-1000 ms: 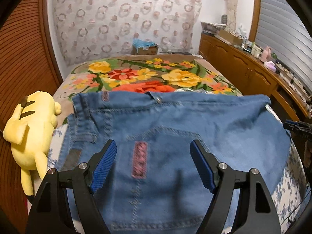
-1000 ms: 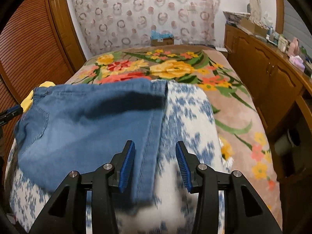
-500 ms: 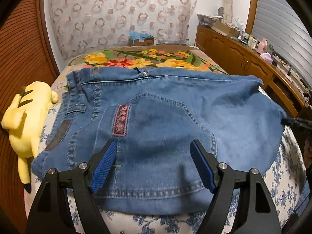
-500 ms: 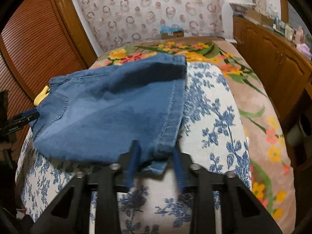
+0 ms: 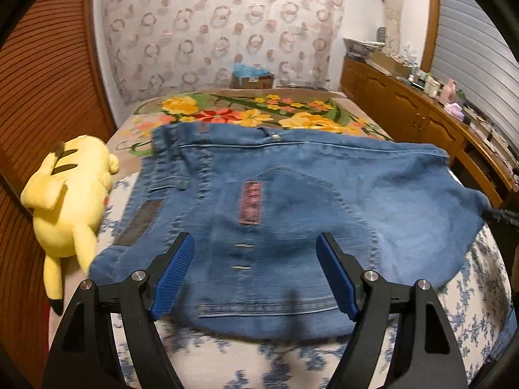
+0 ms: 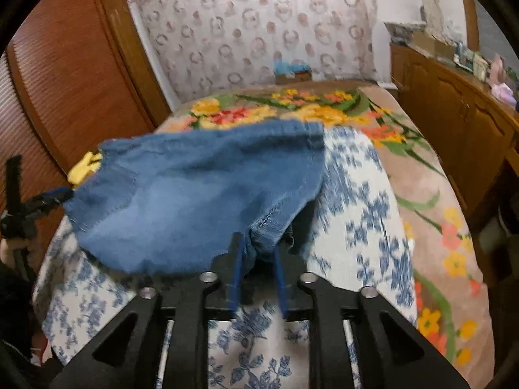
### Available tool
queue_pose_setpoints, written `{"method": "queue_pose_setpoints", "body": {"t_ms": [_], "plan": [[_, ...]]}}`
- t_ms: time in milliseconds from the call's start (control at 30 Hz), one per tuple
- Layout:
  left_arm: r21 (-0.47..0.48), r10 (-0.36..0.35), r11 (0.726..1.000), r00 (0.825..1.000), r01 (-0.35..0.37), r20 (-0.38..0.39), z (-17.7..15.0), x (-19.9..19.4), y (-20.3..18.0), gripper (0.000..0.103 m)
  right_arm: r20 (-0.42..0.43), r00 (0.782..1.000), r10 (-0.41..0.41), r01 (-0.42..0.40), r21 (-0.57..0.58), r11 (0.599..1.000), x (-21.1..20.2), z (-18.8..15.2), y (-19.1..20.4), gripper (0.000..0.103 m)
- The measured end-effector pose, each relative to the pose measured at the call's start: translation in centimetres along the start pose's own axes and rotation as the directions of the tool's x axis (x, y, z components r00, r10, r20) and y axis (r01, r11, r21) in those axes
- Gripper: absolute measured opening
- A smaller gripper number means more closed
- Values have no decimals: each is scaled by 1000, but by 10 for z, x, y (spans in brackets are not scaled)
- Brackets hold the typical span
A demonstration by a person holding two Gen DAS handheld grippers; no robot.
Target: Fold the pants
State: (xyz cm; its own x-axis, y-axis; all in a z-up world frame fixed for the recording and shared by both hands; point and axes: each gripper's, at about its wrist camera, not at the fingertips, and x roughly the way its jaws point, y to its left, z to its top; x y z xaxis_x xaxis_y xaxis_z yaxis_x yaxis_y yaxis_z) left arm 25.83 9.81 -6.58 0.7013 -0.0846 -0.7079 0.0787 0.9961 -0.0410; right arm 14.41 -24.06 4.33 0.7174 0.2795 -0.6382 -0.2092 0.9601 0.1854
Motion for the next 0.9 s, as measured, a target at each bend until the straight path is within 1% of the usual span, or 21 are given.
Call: {"method": "queue_pose_setpoints", "body": {"t_ms": [33,133,233,467,500,567,700,800,900], "plan": [[-9,12,1000,1000,-12,-1,-1,0,6,79,-14,1000,-18,18,1,1000,4,-2,-1,36],[-32,46,998,999,-46,-1,-5,-1,23,79,-61,996,-59,60,16,998,15,-7,-3,43],[-64,90,994,996,-90,-5,-10,-3,46,79,-80,995,-59,62,35,997,18,-6,-4,46],[-115,162,980,987,-163,-20,-20,2,85,79,-94,995,-44,46,22,999,34,4,6,46],[-124,171,977,985,-172,-20,-21,3,90,79,-95,995,-41,43,14,999,42,7,6,46],[-139,173,975,985,-175,-24,-22,5,96,78,-94,994,-47,47,-3,999,46,8,8,46],[-157,178,971,983,-182,-36,-26,14,106,72,-96,995,-37,36,-18,999,52,10,10,46],[-167,193,965,979,-201,-62,-28,22,111,70,-96,995,-31,30,-15,999,54,11,8,46],[-189,190,960,977,-205,-93,-32,32,118,70,-96,995,-35,33,-27,999,54,10,10,46]]}}
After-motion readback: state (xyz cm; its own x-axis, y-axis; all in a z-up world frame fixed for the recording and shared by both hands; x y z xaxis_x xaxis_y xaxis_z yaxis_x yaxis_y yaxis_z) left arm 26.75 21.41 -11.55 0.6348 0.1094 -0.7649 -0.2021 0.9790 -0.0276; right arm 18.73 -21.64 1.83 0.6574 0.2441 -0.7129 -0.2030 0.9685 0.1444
